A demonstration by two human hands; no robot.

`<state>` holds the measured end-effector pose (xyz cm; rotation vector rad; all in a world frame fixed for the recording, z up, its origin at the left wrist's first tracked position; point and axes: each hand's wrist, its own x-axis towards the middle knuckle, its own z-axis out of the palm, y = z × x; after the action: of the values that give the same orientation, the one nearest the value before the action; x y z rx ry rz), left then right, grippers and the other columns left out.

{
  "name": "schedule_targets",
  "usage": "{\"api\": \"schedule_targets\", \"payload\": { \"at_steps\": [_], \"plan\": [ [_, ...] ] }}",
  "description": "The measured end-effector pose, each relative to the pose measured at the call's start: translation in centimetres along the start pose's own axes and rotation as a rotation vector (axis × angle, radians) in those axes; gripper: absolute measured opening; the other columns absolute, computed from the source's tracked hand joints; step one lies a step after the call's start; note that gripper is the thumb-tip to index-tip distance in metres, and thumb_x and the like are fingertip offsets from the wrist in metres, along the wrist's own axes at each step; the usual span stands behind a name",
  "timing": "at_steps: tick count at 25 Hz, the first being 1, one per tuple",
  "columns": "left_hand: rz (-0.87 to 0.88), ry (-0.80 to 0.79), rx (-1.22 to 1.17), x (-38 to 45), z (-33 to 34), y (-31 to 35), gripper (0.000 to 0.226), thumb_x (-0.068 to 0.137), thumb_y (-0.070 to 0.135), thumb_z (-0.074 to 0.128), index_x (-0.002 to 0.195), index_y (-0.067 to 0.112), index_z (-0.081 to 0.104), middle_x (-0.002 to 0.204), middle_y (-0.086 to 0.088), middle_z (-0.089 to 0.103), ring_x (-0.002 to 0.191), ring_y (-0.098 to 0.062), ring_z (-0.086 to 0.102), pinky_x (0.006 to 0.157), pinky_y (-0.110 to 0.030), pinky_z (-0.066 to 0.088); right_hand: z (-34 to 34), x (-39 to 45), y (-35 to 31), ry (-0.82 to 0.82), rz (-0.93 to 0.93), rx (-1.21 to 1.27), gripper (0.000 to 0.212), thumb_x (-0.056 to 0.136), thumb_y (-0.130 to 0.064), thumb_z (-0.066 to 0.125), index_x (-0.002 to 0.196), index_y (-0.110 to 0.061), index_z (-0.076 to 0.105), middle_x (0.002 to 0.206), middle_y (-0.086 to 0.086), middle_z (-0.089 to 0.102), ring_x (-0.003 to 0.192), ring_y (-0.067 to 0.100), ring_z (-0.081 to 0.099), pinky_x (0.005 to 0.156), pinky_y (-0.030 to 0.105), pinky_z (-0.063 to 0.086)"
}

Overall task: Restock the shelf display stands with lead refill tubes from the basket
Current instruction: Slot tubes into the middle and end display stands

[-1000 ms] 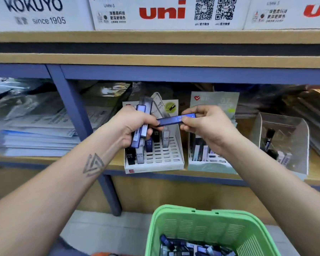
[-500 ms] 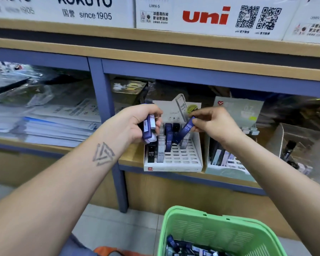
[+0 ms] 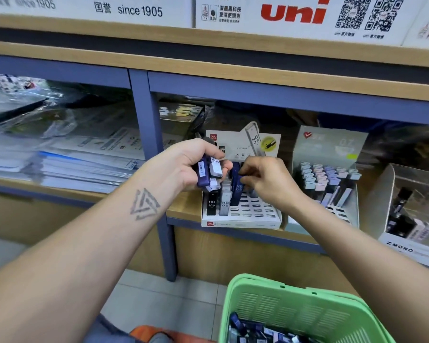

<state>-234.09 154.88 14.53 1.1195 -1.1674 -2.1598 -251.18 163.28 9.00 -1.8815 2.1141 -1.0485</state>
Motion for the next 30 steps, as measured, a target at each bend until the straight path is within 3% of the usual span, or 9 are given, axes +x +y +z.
{"api": "schedule_targets", "payload": {
  "at_steps": [8,11,13,16,19,22,25,27,30],
  "plan": [
    [0.003,-0.047,0.050,-0.1,0.4,-0.6,0.003,0.093,-0.002,0.062,0.093,-0.002,0.065,0.072,-0.016,0.072,0.057,-0.021,0.072,0.057,-0.033,0.061,0.8,-0.3,0.7,-0.015,-0.076,-0.241,0.023,0.095,-0.010,0.064,0.114,-0.017,0.076,0.108,-0.003,0.065,0.102,0.021,0.061,0.085,0.036,0.051],
    [0.002,-0.070,0.067,0.1,0.8,-1.0,0.007,0.091,0.000,0.065,0.097,-0.001,0.067,0.077,-0.016,0.073,0.061,-0.023,0.073,0.055,-0.032,0.061,-1.2,0.0,-1.0,0.053,0.161,0.317,0.021,0.097,-0.015,0.063,0.115,-0.015,0.073,0.102,-0.001,0.070,0.093,0.015,0.064,0.078,0.030,0.049],
    [0.003,-0.088,0.078,0.2,1.1,-1.3,0.008,0.093,0.001,0.062,0.098,-0.001,0.067,0.081,-0.016,0.073,0.061,-0.023,0.073,0.055,-0.031,0.061,-2.8,-0.2,-2.2,-0.097,0.305,0.782,0.020,0.096,-0.020,0.067,0.111,-0.009,0.073,0.096,0.011,0.072,0.085,0.020,0.068,0.069,0.030,0.050],
    [0.020,-0.102,0.092,0.5,1.7,-1.5,0.012,0.093,0.004,0.062,0.101,-0.002,0.068,0.086,-0.018,0.072,0.065,-0.026,0.072,0.059,-0.038,0.062,-3.8,-1.3,-3.2,-0.308,0.313,0.810,0.031,0.085,-0.018,0.079,0.114,-0.010,0.071,0.097,0.010,0.074,0.087,0.021,0.071,0.070,0.032,0.054],
    [0.046,-0.089,0.098,0.7,2.3,-1.8,0.027,0.087,0.009,0.071,0.112,0.000,0.068,0.097,-0.020,0.073,0.076,-0.030,0.073,0.062,-0.048,0.062,-3.3,-2.0,-3.9,-0.291,0.360,0.811,0.045,0.082,-0.006,0.080,0.123,-0.009,0.063,0.099,0.014,0.072,0.082,0.026,0.073,0.067,0.030,0.060],
    [0.053,-0.061,0.122,0.9,3.1,-1.8,0.026,0.089,0.014,0.071,0.113,0.005,0.068,0.093,-0.016,0.074,0.069,-0.030,0.072,0.055,-0.047,0.059,-3.3,-2.0,-4.2,-0.196,0.456,0.932,0.033,0.086,0.009,0.071,0.117,-0.001,0.062,0.090,0.023,0.072,0.077,0.035,0.074,0.060,0.025,0.061],
    [0.024,-0.061,0.078,0.8,3.9,-1.5,0.007,0.095,0.014,0.064,0.098,0.008,0.065,0.073,-0.011,0.071,0.053,-0.026,0.069,0.044,-0.046,0.058,-3.8,-1.8,-4.3,-0.149,0.525,0.857,0.013,0.090,0.005,0.068,0.101,-0.001,0.065,0.079,0.020,0.074,0.071,0.032,0.075,0.054,0.026,0.060],
    [0.017,-0.060,0.051,1.0,4.5,-1.5,0.009,0.098,0.014,0.061,0.097,0.006,0.064,0.076,-0.013,0.072,0.061,-0.028,0.071,0.051,-0.049,0.059,-4.0,-1.6,-4.0,-0.140,0.580,0.798,0.010,0.093,0.001,0.066,0.103,-0.002,0.064,0.077,0.018,0.074,0.072,0.032,0.076,0.053,0.028,0.059],
    [-0.047,-0.068,0.032,1.3,4.8,-1.5,0.022,0.101,0.015,0.056,0.107,-0.005,0.063,0.101,-0.024,0.071,0.098,-0.034,0.071,0.080,-0.048,0.059,-4.6,-1.0,-3.0,-0.046,0.679,0.797,0.016,0.098,-0.003,0.059,0.113,0.001,0.061,0.092,0.025,0.074,0.079,0.039,0.076,0.048,0.028,0.058]
  ]
}}
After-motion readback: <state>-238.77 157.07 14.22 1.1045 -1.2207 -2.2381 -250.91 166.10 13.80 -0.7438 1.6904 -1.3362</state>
